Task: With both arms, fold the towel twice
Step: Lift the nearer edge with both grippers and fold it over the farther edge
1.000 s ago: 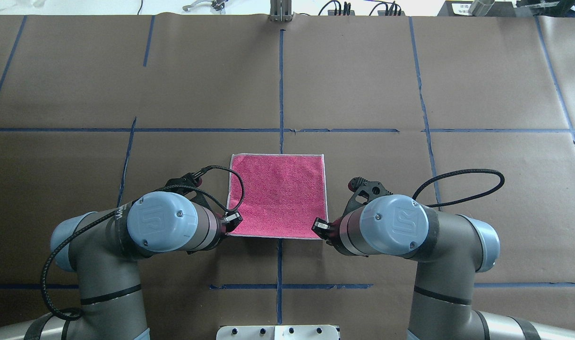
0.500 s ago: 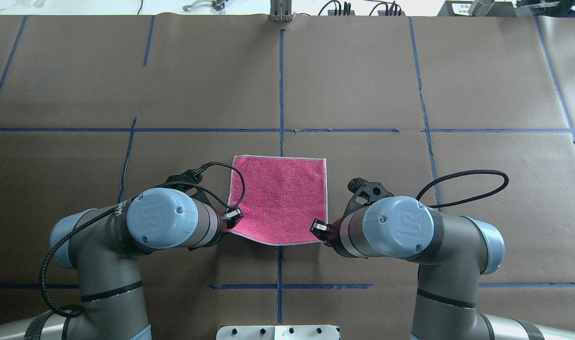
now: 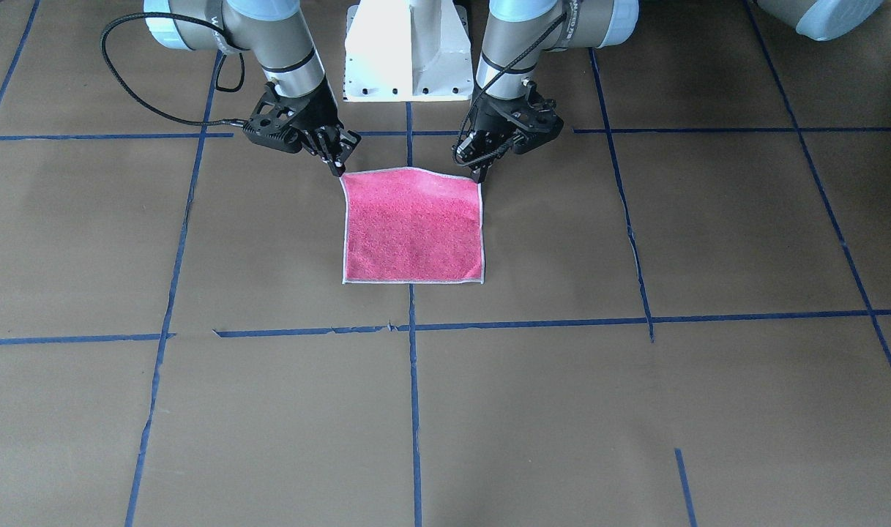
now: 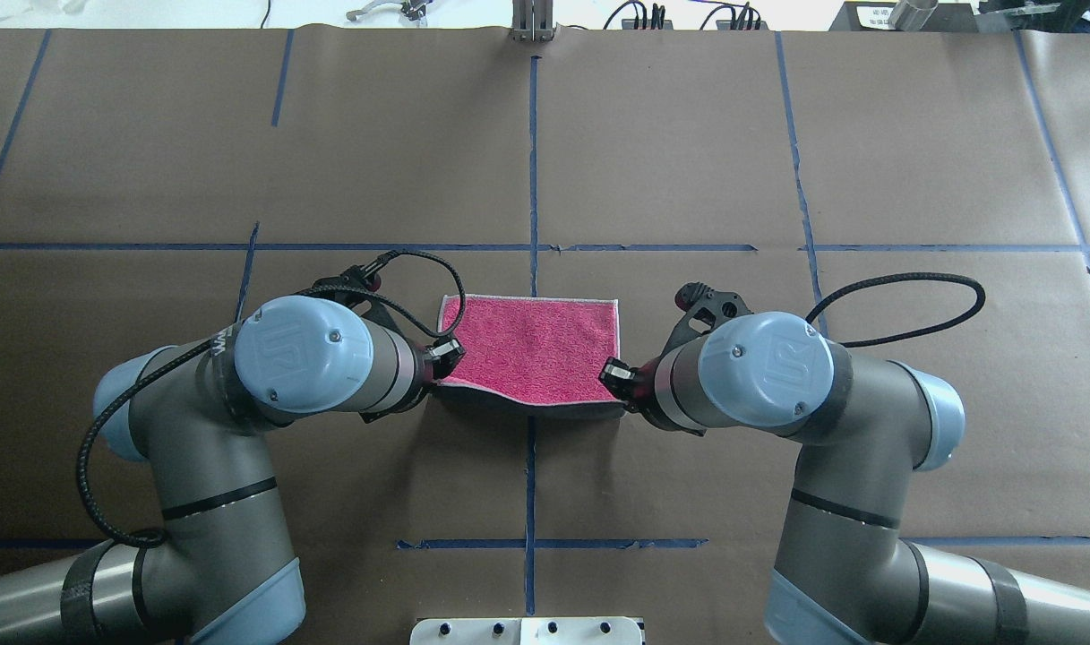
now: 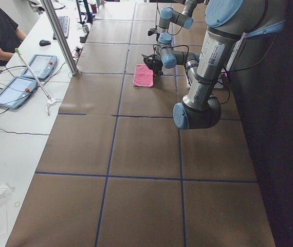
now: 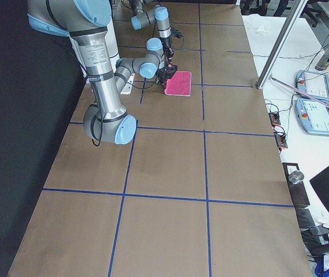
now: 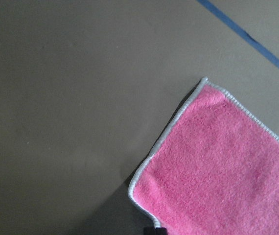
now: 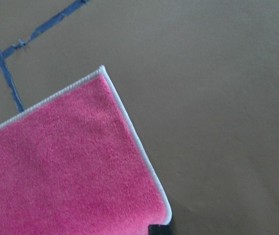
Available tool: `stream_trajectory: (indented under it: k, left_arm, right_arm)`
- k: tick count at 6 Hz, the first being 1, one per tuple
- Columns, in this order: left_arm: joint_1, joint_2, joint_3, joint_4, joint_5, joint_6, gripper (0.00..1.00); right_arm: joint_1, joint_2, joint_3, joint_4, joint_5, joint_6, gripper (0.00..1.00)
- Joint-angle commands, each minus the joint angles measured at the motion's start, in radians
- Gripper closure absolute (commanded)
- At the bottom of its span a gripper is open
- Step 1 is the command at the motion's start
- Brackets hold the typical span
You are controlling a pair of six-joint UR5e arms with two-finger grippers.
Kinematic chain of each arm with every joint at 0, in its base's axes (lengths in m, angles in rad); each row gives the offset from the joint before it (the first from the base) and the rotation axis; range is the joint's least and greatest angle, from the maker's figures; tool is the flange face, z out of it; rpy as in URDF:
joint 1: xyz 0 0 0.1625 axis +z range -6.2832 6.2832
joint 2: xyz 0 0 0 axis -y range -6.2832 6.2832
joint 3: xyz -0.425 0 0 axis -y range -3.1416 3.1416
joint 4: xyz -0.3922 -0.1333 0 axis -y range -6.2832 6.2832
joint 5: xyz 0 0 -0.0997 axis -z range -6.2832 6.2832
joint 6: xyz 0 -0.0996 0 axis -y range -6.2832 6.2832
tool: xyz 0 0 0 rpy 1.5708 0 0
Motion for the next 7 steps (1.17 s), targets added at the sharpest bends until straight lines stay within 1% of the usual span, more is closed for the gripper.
stream_trajectory:
  k: [1, 2, 3, 4, 5, 6, 7]
  left_arm:
    - [-0.037, -0.029, 0.066, -0.003, 0.001, 0.044, 1.00]
    - [-0.053, -0.062, 0.113, -0.005, 0.001, 0.046, 1.00]
    - [-0.057, -0.069, 0.149, -0.006, 0.001, 0.049, 1.00]
    - [-0.065, -0.069, 0.176, -0.041, 0.003, 0.058, 1.00]
    - [-0.071, -0.070, 0.222, -0.107, 0.003, 0.060, 1.00]
    - [-0.086, -0.078, 0.245, -0.129, 0.003, 0.061, 1.00]
    - [-0.091, -0.089, 0.261, -0.130, 0.003, 0.084, 1.00]
  right_arm:
    - [0.083, 0.085, -0.127, 0.004, 0.025, -0.005, 0.99]
    - [0.114, 0.137, -0.193, 0.006, 0.035, -0.004, 0.99]
    - [0.133, 0.156, -0.227, 0.007, 0.039, -0.007, 0.99]
    - [0.138, 0.164, -0.250, 0.007, 0.039, -0.010, 0.99]
    - [0.138, 0.181, -0.275, 0.007, 0.038, -0.008, 0.98]
    - [0.139, 0.210, -0.316, 0.007, 0.038, -0.007, 0.98]
    - [0.139, 0.213, -0.320, 0.007, 0.038, -0.007, 0.97]
